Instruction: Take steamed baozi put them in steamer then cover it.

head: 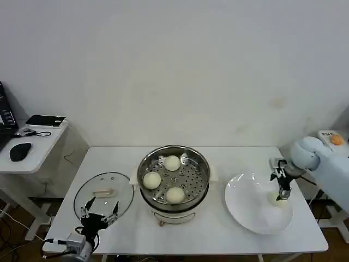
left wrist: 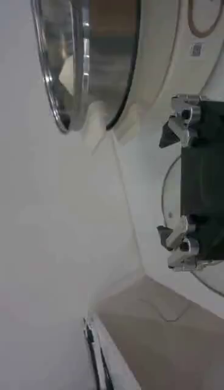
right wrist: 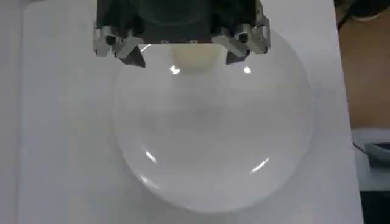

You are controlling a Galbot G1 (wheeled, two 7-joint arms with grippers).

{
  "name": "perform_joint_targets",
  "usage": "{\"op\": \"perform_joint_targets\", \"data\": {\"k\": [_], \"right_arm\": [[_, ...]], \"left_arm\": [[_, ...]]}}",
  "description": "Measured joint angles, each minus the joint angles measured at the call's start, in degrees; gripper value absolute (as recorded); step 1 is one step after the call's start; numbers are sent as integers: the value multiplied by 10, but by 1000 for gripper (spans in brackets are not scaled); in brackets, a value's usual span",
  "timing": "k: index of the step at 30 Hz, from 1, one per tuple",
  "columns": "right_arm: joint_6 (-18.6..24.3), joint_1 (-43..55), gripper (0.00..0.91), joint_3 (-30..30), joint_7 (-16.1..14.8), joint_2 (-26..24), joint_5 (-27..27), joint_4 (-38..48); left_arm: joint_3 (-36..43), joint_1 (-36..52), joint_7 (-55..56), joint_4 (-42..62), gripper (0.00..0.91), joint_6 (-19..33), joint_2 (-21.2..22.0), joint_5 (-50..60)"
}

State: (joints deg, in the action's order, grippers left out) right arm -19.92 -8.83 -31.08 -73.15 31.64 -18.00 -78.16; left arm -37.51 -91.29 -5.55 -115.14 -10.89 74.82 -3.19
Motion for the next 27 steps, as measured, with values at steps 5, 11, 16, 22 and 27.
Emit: {"op": "perform_joint_targets", "data": {"k": [5,11,16,22,27], "right_arm": [[3,-11,907,1,7,14,-28,17],[6,-24,907,2,11,25,-53,32],[10,-33,907,5,13,27,-69,36],[14,-43,907,7,16,28,-90,39],[18,-50,907,10,21,30,-105,41]], "left_arm": [[0,1,0,6,907,0,0,1],[1,0,1,10,907,1,1,1],[0,-1,1,11,907,2,1,1],[0,-1,0,13,907,2,1,1],[3,-1,0,13,907,2,3,2]]}}
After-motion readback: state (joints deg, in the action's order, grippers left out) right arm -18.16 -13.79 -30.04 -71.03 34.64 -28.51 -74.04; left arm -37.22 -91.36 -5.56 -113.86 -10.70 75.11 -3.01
